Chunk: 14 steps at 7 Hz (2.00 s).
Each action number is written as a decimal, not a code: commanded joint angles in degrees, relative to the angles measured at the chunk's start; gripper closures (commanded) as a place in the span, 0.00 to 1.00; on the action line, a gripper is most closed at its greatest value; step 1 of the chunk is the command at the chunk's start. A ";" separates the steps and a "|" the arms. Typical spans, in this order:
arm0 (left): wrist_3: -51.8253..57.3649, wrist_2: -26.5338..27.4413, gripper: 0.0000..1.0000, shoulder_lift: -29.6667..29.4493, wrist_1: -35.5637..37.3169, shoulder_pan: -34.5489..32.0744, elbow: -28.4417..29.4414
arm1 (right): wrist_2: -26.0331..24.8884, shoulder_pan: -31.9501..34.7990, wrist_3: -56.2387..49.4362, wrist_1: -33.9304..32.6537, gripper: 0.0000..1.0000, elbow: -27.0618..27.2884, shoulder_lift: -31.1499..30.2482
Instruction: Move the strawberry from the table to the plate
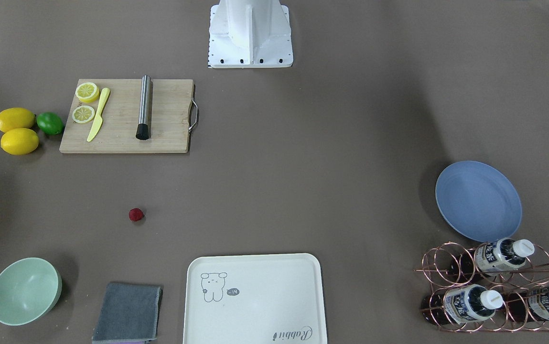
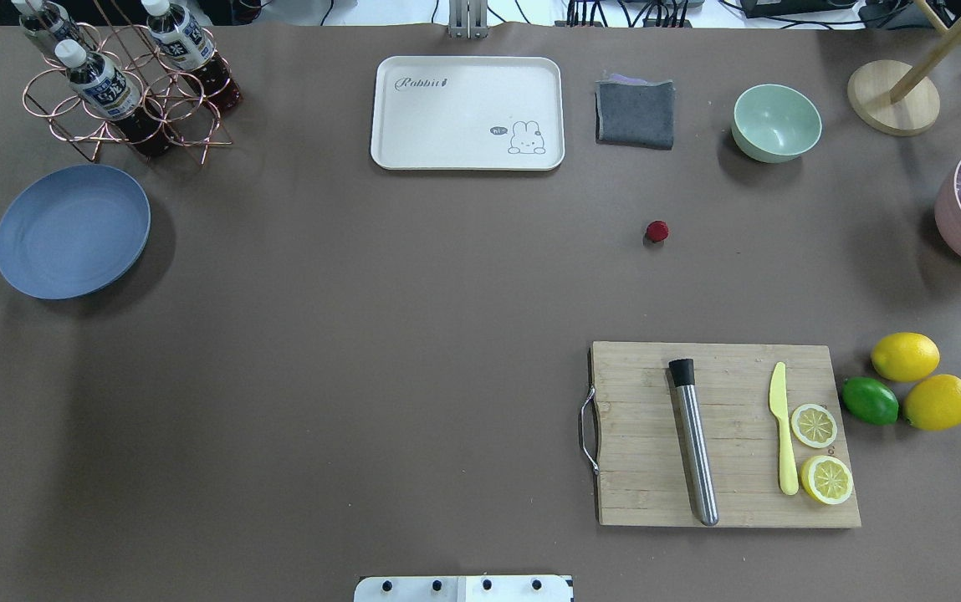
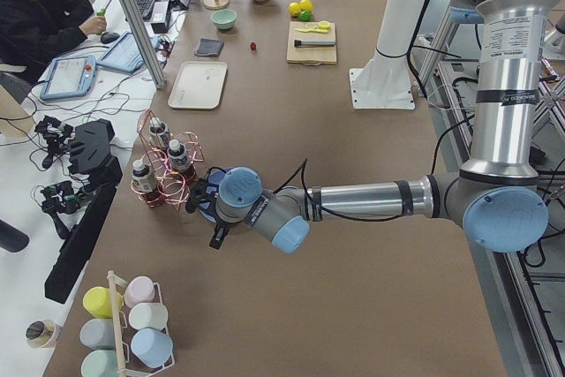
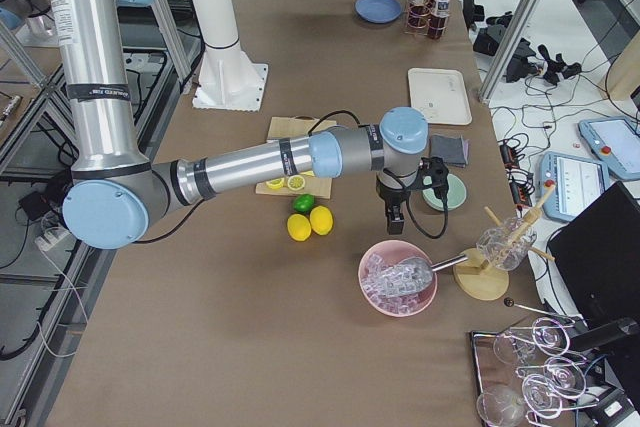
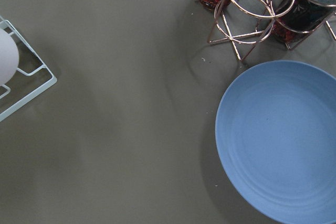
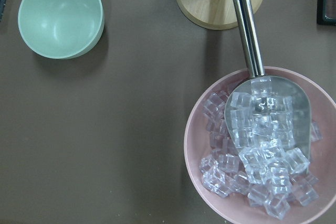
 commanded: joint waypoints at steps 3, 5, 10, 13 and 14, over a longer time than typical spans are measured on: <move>-13.46 8.33 0.02 -2.52 -10.92 9.03 6.27 | -0.62 -7.91 18.46 12.82 0.00 -0.49 0.35; -19.74 13.26 0.02 -3.06 -13.22 13.27 7.77 | -2.37 -9.50 20.67 13.97 0.00 -0.22 0.44; -25.99 15.38 0.11 -3.85 -17.72 16.80 12.35 | -4.40 -11.97 25.43 15.12 0.00 0.48 1.58; -25.99 15.38 0.12 -4.11 -17.63 17.76 12.36 | -4.40 -12.32 25.43 15.12 0.00 0.48 1.58; -26.08 15.38 0.16 -4.46 -17.63 18.11 12.53 | -4.40 -12.32 25.43 15.12 0.00 0.48 1.58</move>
